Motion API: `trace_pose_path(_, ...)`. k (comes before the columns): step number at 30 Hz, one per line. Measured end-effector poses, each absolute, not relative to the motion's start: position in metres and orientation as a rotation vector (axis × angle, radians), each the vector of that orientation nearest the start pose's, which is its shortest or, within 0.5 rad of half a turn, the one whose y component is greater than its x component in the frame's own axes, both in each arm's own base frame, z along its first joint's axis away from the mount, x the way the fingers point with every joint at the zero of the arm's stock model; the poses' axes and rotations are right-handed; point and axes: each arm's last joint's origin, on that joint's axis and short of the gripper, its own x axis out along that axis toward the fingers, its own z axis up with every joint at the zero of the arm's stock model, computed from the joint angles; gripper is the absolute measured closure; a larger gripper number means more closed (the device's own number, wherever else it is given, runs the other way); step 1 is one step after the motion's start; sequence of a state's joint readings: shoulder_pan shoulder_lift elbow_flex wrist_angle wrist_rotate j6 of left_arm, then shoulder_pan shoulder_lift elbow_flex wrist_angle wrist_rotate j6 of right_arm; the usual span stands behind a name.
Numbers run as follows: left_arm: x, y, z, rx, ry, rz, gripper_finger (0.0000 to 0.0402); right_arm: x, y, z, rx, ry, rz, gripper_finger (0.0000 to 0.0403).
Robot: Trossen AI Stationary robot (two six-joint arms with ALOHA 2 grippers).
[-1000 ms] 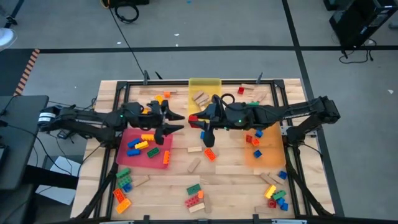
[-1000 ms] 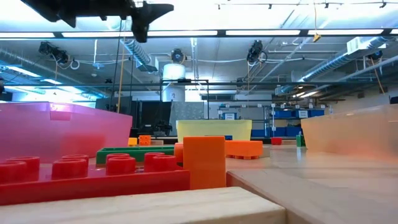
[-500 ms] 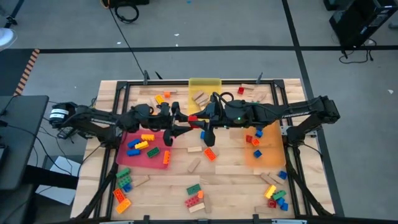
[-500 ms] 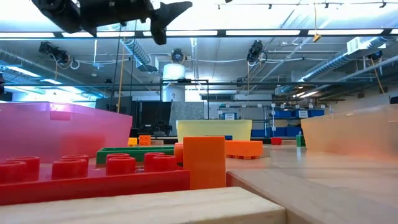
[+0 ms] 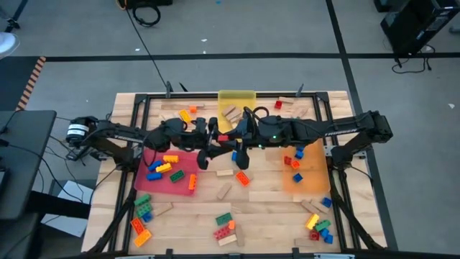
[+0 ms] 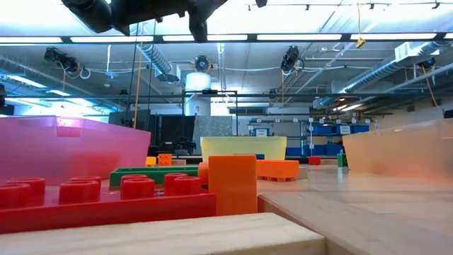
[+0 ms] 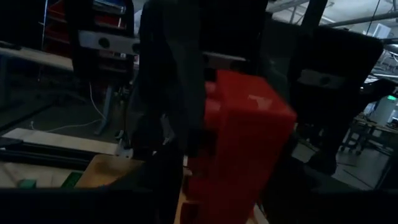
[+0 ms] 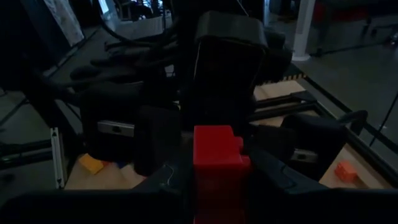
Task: Sort blocks by size
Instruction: Put the 3 stud red game piece into the pink bin
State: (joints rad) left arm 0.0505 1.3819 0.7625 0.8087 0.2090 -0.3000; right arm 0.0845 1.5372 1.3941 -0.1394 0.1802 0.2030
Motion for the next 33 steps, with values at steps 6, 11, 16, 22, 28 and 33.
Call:
trace_pose_path(6,0.299,0.009,0.288,-0.253,-0.167,-0.183,0.03,0.354,0.025,0.365,0.19,0.268,-0.123,0.0293)
trace_pose_path(11,0.299,0.009,0.288,-0.263,-0.167,-0.184,0.0306,0.354,0.023,0.365,0.227,0.265,-0.133,0.0287)
trace_pose_path(16,0.299,0.009,0.285,-0.275,-0.138,-0.176,0.0303,0.353,0.022,0.363,0.223,0.286,-0.156,0.027)
trace_pose_path(22,0.296,0.011,0.278,-0.321,-0.011,-0.119,0.0293,0.345,0.019,0.359,0.25,0.359,-0.229,0.0226)
trace_pose_path(28,0.278,0.011,0.281,-0.328,0.119,-0.043,0.0298,0.335,0.018,0.353,0.305,0.467,-0.276,0.0182)
trace_pose_path(33,0.246,0.011,0.285,-0.387,0.286,0.055,0.0298,0.327,0.021,0.341,0.372,0.6,-0.319,0.0168)
